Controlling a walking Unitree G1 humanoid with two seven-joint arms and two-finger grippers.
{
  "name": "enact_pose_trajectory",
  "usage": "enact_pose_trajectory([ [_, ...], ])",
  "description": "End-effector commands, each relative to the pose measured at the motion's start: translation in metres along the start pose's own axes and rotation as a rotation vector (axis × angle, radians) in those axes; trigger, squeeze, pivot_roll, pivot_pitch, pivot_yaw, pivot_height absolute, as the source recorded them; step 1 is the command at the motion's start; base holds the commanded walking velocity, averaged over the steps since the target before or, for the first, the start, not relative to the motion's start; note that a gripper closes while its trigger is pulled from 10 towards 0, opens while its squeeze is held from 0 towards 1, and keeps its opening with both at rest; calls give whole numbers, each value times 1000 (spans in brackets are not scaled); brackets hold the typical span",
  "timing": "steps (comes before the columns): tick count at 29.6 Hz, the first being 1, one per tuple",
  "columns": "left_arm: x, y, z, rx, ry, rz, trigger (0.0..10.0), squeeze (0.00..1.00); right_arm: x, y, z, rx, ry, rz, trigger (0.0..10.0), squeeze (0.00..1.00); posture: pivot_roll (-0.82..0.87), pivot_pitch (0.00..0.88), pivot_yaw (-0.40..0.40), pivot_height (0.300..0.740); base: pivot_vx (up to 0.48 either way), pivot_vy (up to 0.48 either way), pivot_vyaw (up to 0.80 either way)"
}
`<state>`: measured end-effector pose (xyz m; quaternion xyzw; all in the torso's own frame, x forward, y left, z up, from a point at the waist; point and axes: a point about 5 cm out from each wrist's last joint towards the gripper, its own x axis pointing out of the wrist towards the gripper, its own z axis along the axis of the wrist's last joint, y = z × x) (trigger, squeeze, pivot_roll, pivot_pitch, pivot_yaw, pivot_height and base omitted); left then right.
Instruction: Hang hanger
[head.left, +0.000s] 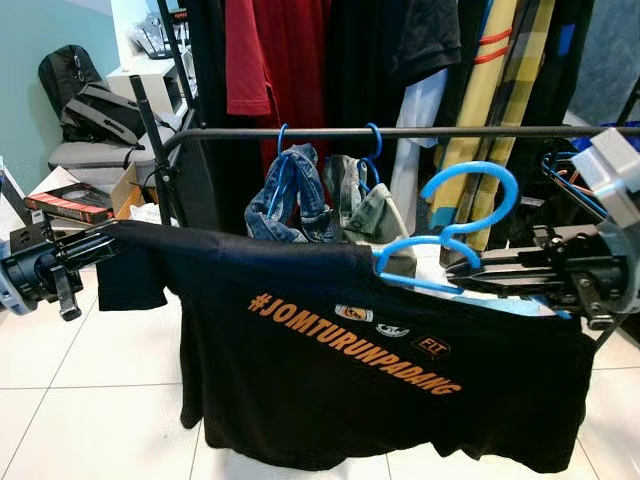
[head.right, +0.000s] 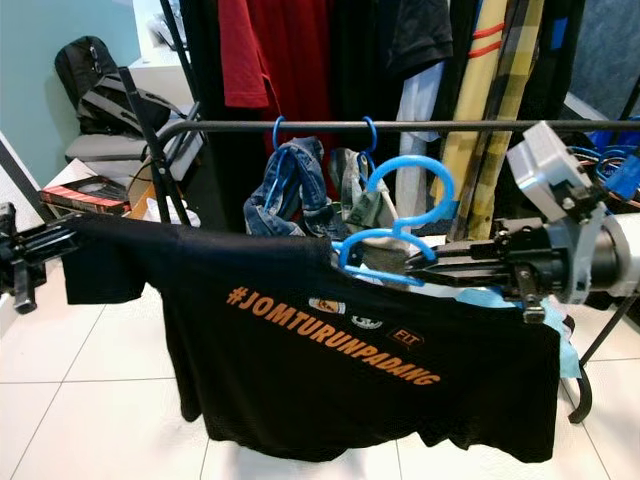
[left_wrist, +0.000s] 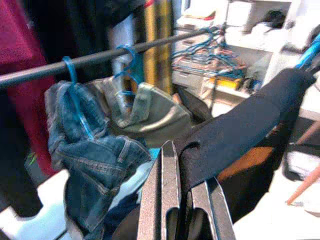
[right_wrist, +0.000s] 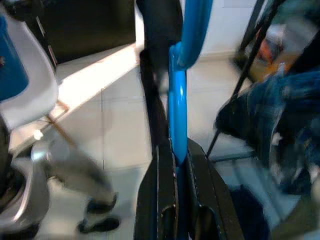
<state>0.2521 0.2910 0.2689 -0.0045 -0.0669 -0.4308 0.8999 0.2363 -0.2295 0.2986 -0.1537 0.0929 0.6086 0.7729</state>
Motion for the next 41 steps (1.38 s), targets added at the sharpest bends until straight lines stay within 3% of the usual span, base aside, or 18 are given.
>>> enact_pose_trajectory([
  [1, -8, 10, 13, 56, -12, 83, 0, 0, -2, 4, -6, 4, 54, -16, 10000, 0, -75, 0, 30, 740, 0, 0, 0],
  [6, -13, 20, 19, 63, -56, 159, 0, 0, 0, 10, -24, 45, 129, -18, 10000, 0, -75, 0, 33, 740, 0, 0, 0],
  [10, -14, 23, 20, 52, -74, 180, 0, 0, 1, 11, -26, 46, 135, -21, 10000, 0, -75, 0, 35, 740, 0, 0, 0],
  [14, -14, 22, -1, 10, -7, 160, 0, 0, -2, 4, -10, -5, 65, -58, 10000, 0, -75, 0, 36, 740, 0, 0, 0],
  [20, -21, 27, -17, -34, 3, 216, 0, 0, -12, 2, -2, -31, 46, -97, 10000, 0, -84, 0, 35, 740, 0, 0, 0],
  [23, -29, 22, -45, -92, 110, 192, 510, 0, -21, -2, 4, -55, 26, -150, 10000, 0, -81, 0, 36, 740, 0, 0, 0],
  [24, -29, 15, -55, -108, 153, 158, 1961, 0, -22, -3, 5, -60, 18, -160, 10000, 0, -80, 0, 35, 740, 0, 0, 0],
  [25, -29, 15, -55, -108, 153, 158, 1961, 0, -22, -3, 5, -60, 18, -160, 10000, 0, -80, 0, 35, 740, 0, 0, 0],
  [26, -25, 6, -64, -131, 192, 110, 3294, 0, -22, -4, 6, -65, 12, -164, 10000, 0, -80, 0, 35, 740, 0, 0, 0],
  [27, -25, 6, -64, -131, 192, 110, 3294, 0, -22, -4, 6, -65, 12, -164, 10000, 0, -80, 0, 35, 740, 0, 0, 0],
  [28, -22, -4, -71, -149, 224, 61, 6118, 0, -22, -5, 7, -68, 7, -167, 10000, 0, -80, 0, 33, 740, 0, 0, 0],
  [29, -16, -16, -80, -162, 271, -5, 10000, 0, -22, -6, 9, -74, -1, -170, 10000, 0, -81, 0, 31, 740, 0, 0, 0],
  [34, -9, -27, -92, -180, 326, -52, 10000, 0, -20, -8, 11, -82, -11, -168, 10000, 0, -81, 0, 31, 740, 0, 0, 0],
  [35, -5, -29, -94, -182, 330, -54, 10000, 63, -18, -9, 11, -85, -12, -160, 10000, 0, -81, 0, 31, 740, 0, 0, 0],
  [36, -3, -28, -93, -174, 334, -52, 10000, 761, -16, -9, 12, -88, -16, -148, 10000, 0, -85, 0, 30, 740, 0, 0, 0],
  [37, -1, -27, -92, -170, 337, -45, 10000, 1000, -13, -9, 12, -92, -17, -134, 10000, 0, -84, 0, 29, 740, 0, 0, 0],
  [41, 2, -26, -82, -128, 341, -62, 10000, 1000, -6, -9, 13, -96, -16, -93, 10000, 0, -86, 0, 30, 740, 0, 0, 0],
])
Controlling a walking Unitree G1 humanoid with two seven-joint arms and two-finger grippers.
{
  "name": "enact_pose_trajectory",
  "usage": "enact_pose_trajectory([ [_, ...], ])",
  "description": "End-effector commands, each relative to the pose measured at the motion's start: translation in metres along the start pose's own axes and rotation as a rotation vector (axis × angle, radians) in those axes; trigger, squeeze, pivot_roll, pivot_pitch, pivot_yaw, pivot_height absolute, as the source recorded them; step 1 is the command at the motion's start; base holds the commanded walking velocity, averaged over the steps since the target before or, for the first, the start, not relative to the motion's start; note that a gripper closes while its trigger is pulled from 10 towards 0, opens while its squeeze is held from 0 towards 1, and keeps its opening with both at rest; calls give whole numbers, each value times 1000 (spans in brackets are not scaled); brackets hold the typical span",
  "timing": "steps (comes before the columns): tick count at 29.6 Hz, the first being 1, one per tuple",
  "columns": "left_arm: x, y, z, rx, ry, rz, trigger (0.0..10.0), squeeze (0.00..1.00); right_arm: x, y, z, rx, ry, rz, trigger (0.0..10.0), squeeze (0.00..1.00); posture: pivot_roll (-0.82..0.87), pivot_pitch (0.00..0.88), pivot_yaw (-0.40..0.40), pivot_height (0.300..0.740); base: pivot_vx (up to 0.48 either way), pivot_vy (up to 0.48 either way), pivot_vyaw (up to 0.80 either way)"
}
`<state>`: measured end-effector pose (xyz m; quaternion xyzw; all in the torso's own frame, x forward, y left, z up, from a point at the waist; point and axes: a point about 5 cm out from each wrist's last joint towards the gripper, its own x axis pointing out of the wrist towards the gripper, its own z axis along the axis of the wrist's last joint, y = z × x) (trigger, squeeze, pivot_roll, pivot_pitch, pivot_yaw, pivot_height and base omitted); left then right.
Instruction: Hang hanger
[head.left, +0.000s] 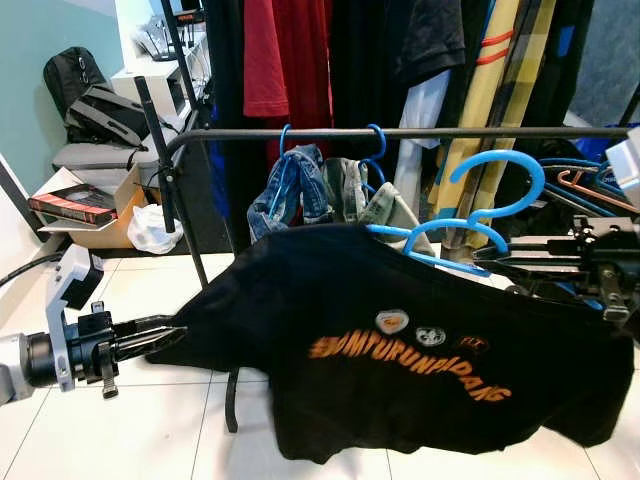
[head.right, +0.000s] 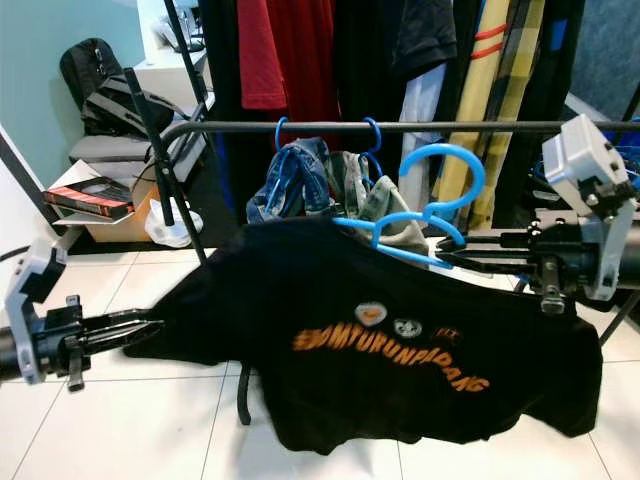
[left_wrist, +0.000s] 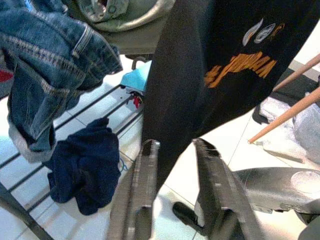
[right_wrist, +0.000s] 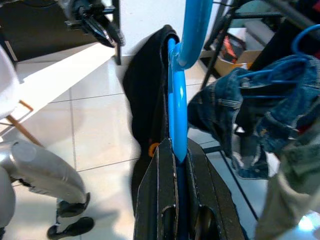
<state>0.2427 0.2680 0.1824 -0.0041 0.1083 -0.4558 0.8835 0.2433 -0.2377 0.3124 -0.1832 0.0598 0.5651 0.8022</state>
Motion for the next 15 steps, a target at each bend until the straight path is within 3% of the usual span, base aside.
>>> enact_pose_trajectory([
  [1, -3, 1, 11, 55, 12, 8, 10000, 1000, 8, 3, 2, -28, -5, 44, 10000, 0, -86, 0, 29, 740, 0, 0, 0],
  [3, -3, 1, 11, 55, 12, 8, 10000, 1000, 8, 3, 2, -28, -5, 44, 10000, 0, -86, 0, 29, 740, 0, 0, 0],
  [5, -8, 4, 37, 139, -60, 24, 10000, 1000, 16, 5, 0, -33, 8, 87, 10000, 0, -85, 0, 28, 740, 0, 0, 0],
  [6, -8, 4, 37, 139, -60, 24, 10000, 1000, 16, 5, 0, -33, 8, 87, 10000, 0, -85, 0, 28, 740, 0, 0, 0],
  [7, -10, 4, 59, 190, -134, 16, 10000, 1000, 21, 5, 0, -40, 16, 111, 10000, 0, -81, 0, 25, 740, 0, 0, 0],
  [8, -10, 4, 59, 190, -134, 16, 10000, 1000, 21, 5, 0, -40, 16, 111, 10000, 0, -81, 0, 25, 740, 0, 0, 0],
  [9, -9, 1, 88, 257, -234, -14, 10000, 1000, 28, 6, -1, -52, 25, 143, 10000, 0, -80, 0, 25, 740, 0, 0, 0],
  [10, -9, 1, 88, 257, -234, -14, 10000, 1000, 28, 6, -1, -52, 25, 143, 10000, 0, -80, 0, 25, 740, 0, 0, 0],
  [11, -3, -7, 112, 320, -313, -61, 10000, 1000, 35, 6, -2, -65, 32, 177, 10000, 0, -78, 0, 25, 740, 0, 0, 0],
  [13, -3, -7, 112, 320, -313, -61, 10000, 1000, 35, 6, -2, -65, 32, 177, 10000, 0, -78, 0, 25, 740, 0, 0, 0],
  [15, 15, -20, 135, 396, -359, -162, 10000, 1000, 47, 6, 0, -94, 35, 225, 10000, 0, -79, 0, 28, 740, 0, 0, 0],
])
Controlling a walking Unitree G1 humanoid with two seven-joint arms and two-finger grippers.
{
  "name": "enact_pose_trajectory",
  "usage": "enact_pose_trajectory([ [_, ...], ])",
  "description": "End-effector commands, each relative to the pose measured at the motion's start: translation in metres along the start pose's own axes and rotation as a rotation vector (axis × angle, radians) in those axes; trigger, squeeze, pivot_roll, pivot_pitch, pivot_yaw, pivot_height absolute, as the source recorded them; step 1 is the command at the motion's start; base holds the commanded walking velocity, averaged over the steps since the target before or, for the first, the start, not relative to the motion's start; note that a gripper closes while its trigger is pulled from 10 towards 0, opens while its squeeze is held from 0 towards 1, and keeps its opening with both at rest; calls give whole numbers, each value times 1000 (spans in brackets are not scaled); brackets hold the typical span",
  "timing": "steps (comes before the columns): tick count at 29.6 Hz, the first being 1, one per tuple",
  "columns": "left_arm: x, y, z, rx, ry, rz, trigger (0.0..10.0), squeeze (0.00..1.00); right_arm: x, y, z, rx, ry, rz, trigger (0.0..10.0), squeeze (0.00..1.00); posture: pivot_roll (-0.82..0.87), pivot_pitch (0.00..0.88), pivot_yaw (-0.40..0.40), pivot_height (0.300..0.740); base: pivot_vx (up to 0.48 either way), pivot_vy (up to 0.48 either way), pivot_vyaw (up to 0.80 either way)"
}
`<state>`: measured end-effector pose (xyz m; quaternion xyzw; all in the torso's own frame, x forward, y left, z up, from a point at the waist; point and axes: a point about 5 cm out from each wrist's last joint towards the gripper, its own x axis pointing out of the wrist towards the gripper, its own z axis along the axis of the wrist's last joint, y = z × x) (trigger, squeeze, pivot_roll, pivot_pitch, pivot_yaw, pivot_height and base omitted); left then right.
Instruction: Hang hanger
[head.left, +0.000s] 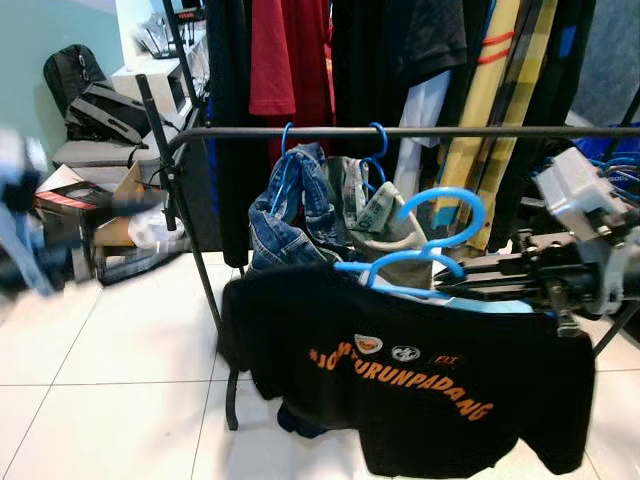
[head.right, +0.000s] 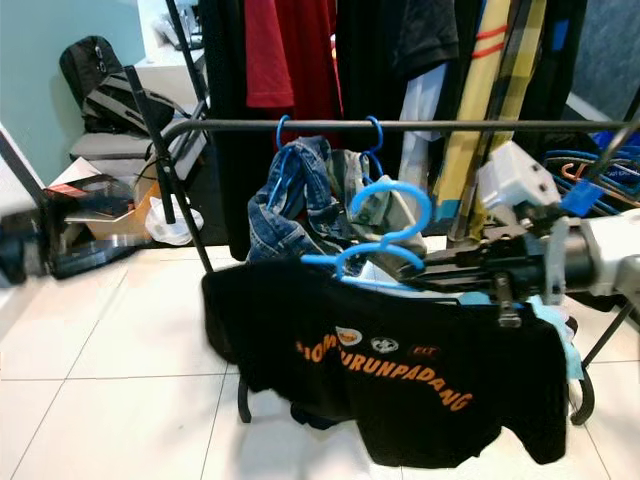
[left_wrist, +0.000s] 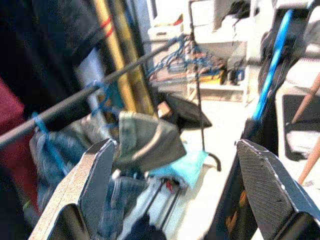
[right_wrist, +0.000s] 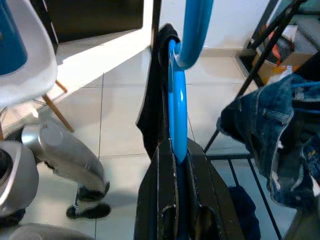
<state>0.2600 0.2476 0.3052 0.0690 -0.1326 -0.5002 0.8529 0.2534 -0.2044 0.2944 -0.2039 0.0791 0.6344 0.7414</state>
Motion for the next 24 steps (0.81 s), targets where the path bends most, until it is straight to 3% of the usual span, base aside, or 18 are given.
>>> enact_pose_trajectory([
  [1, 24, -7, 8, 29, -14, -108, 10000, 1000, 12, -2, 7, -64, 1, 51, 10000, 0, -79, 0, 28, 740, 0, 0, 0],
  [4, 30, -9, 4, 19, 4, -148, 10000, 1000, 15, -4, 10, -78, -4, 58, 10000, 0, -81, 0, 29, 740, 0, 0, 0],
  [5, 36, -12, -6, 1, 45, -188, 10000, 0, 17, -5, 14, -95, -12, 64, 10000, 0, -83, 0, 33, 740, 0, 0, 0],
  [6, 36, -12, -6, 1, 45, -188, 10000, 0, 17, -5, 14, -95, -12, 64, 10000, 0, -83, 0, 33, 740, 0, 0, 0],
  [8, 43, -21, -26, -59, 114, -262, 10000, 0, 21, -9, 20, -127, -20, 63, 10000, 0, -91, 0, 40, 740, 0, 0, 0],
  [13, 47, -29, -38, -115, 142, -293, 10000, 0, 23, -13, 24, -145, -30, 58, 10000, 0, -87, 0, 39, 740, 0, 0, 0],
  [24, 52, -34, -51, -125, 211, -294, 10000, 0, 31, -18, 30, -174, -52, 71, 10000, 0, -83, 0, 35, 740, 0, 0, 0],
])
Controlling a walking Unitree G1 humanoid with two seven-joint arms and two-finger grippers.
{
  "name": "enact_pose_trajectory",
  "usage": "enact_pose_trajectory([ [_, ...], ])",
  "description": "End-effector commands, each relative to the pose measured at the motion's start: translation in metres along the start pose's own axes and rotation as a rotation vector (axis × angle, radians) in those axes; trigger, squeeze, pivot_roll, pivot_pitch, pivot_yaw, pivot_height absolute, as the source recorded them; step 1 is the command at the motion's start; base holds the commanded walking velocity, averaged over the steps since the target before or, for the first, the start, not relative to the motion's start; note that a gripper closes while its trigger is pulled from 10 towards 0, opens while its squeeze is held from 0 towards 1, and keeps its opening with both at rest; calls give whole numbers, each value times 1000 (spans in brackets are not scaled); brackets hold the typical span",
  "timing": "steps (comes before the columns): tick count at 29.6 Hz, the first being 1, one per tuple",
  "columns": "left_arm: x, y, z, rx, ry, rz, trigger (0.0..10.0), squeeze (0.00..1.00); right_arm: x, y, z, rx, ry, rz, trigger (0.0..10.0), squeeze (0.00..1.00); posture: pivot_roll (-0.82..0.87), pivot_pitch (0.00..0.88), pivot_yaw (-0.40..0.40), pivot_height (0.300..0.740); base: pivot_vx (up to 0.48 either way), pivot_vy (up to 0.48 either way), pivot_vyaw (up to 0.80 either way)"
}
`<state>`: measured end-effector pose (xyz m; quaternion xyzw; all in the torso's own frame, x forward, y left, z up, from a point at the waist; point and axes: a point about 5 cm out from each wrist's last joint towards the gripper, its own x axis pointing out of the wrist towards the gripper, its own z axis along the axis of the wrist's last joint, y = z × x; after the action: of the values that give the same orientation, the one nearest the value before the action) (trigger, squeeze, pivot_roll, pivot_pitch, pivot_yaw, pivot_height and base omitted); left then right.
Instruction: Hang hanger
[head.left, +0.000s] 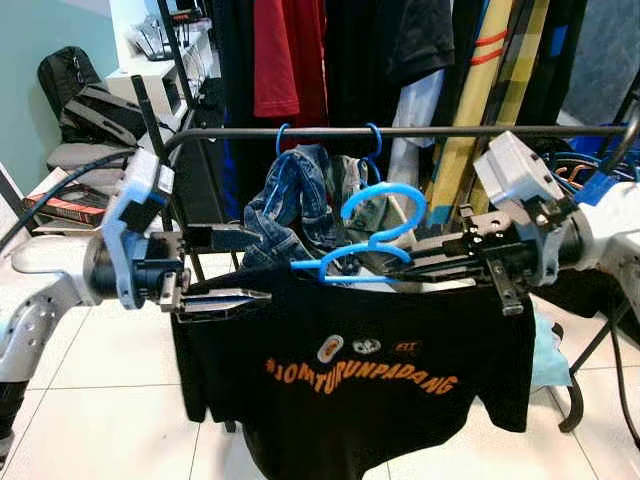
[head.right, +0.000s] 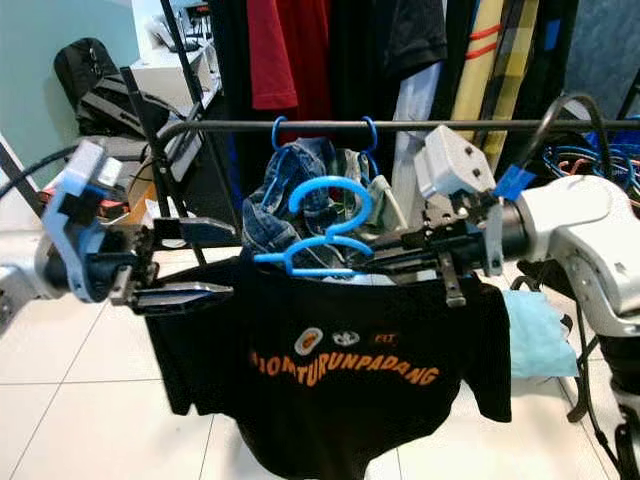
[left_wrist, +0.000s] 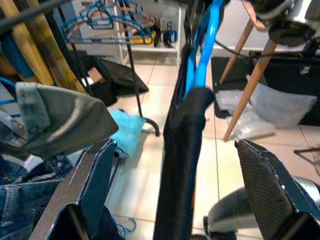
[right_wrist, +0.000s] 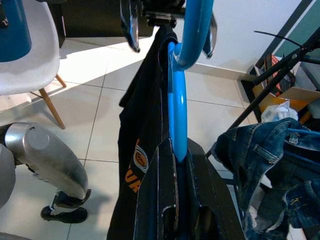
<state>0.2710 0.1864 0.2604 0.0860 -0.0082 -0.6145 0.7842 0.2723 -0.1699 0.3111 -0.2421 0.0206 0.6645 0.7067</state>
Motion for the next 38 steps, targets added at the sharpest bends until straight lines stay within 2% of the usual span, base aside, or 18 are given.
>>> enact_pose_trajectory([
  [1, 4, -2, -7, -11, 32, -14, 8667, 0, 4, -2, 5, -27, -11, 12, 10000, 0, -84, 0, 36, 740, 0, 0, 0],
  [3, 4, -2, -7, -11, 32, -14, 8667, 0, 4, -2, 5, -27, -11, 12, 10000, 0, -84, 0, 36, 740, 0, 0, 0],
  [4, 5, -4, -11, -11, 72, -23, 0, 0, 4, -2, 6, -31, -14, 12, 10000, 0, -83, 0, 35, 740, 0, 0, 0],
  [5, 5, -4, -11, -11, 72, -23, 0, 0, 4, -2, 6, -31, -14, 12, 10000, 0, -83, 0, 35, 740, 0, 0, 0],
  [10, 7, -7, -21, 31, 199, -18, 0, 0, 6, -3, 8, -36, -20, 17, 10000, 0, -85, 0, 33, 740, 0, 0, 0],
  [12, 7, -6, -22, 39, 213, -15, 0, 0, 6, -3, 8, -36, -20, 18, 10000, 0, -85, 0, 33, 740, 0, 0, 0],
  [18, 7, -5, -20, 53, 217, -6, 0, 0, 6, -3, 8, -37, -17, 20, 10000, 0, -85, 0, 31, 740, 0, 0, 0],
  [27, 3, 2, -10, 75, 151, 51, 0, 0, 11, -3, 5, -39, -32, -31, 10000, 0, -86, 0, 30, 740, 0, 0, 0],
  [28, 1, 2, -9, 75, 145, 56, 0, 0, 10, -4, 4, -31, -43, -49, 10000, 314, -87, 0, 31, 740, 0, 0, 0],
  [29, -1, 3, -8, 78, 141, 62, 0, 0, 9, -3, 4, -22, -57, -55, 10000, 1000, -87, 0, 31, 740, 0, 0, 0],
  [33, -5, 4, -5, 83, 138, 65, 0, 0, 3, -1, 4, -7, -81, -63, 10000, 1000, -87, 0, 30, 740, 0, 0, 0],
  [35, -9, 5, -3, 87, 139, 65, 0, 0, -12, -1, 4, 10, -91, -104, 10000, 1000, -92, 0, 30, 740, 0, 0, 0],
  [36, -9, 5, -3, 87, 139, 65, 0, 0, -12, -1, 4, 10, -91, -104, 10000, 1000, -92, 0, 30, 740, 0, 0, 0],
  [38, -13, 6, -2, 92, 145, 65, 0, 0, -33, 0, 3, 28, -82, -151, 10000, 1000, -92, 0, 30, 740, 0, 0, 0],
])
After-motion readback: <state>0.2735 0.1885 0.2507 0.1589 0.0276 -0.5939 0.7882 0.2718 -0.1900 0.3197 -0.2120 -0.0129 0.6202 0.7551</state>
